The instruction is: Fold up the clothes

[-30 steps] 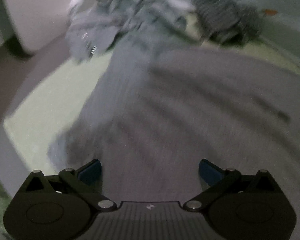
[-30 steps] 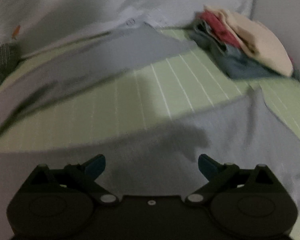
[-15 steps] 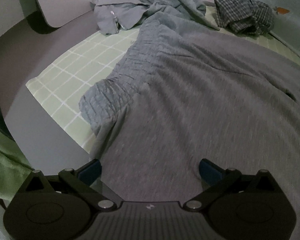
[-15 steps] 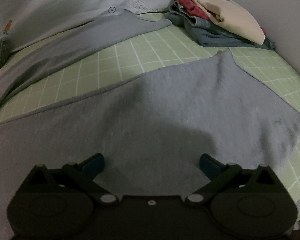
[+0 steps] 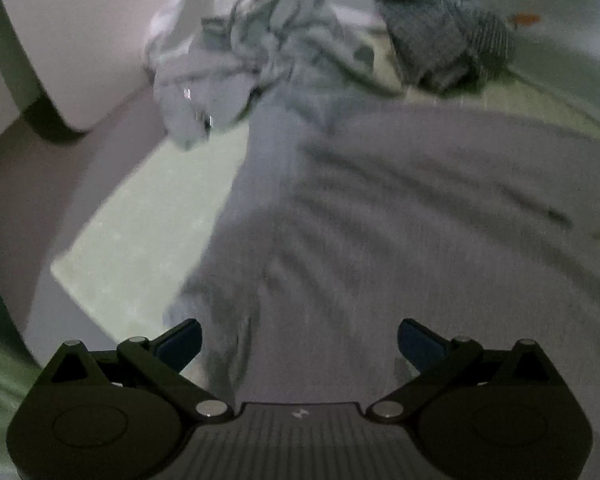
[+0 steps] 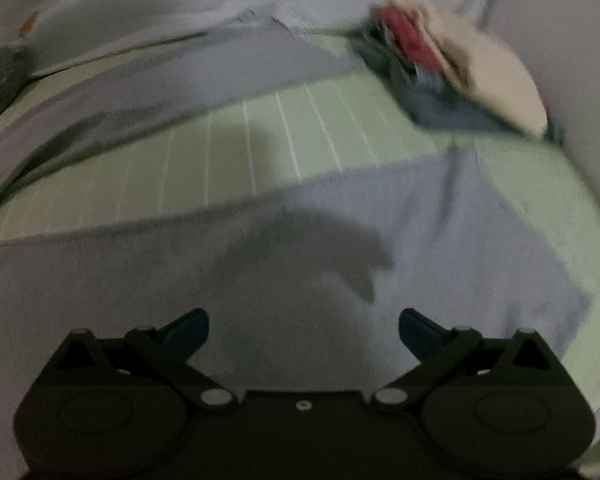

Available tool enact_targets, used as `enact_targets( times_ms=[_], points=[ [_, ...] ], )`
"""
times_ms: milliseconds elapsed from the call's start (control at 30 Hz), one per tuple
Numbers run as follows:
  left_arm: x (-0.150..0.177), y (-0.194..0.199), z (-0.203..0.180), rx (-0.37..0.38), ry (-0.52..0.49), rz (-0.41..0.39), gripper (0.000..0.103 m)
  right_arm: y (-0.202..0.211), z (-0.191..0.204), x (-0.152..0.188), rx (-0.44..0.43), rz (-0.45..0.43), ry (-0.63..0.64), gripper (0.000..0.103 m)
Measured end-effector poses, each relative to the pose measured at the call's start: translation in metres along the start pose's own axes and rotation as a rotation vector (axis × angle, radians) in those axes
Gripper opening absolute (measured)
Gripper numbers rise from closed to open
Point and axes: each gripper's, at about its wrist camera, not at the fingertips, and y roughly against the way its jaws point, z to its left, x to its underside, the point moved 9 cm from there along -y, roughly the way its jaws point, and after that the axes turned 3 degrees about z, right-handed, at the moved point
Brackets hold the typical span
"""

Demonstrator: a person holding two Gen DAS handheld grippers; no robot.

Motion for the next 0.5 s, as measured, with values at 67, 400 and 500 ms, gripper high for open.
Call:
enact_targets(
  times_ms=[67,400,500],
  points=[
    [-0.016,-0.004,-0.004,0.016,0.029,-0.011,0.103,0.0,0.002,-0.016,0.001,-0.018,0.01,0.103],
    [-0.092,-0.045,-0.032,-0.025,0.036,-0.015,0.103,-0.038,0.03,-0.112,-0.02,-0.042,0.075,0.103],
    [-0.12,-0.063,-0.033,-0.046,0.047,-0.015,0.103,-0.057,0.044,-0.149,-0.025,-0.039,0.098,0.103]
  ],
)
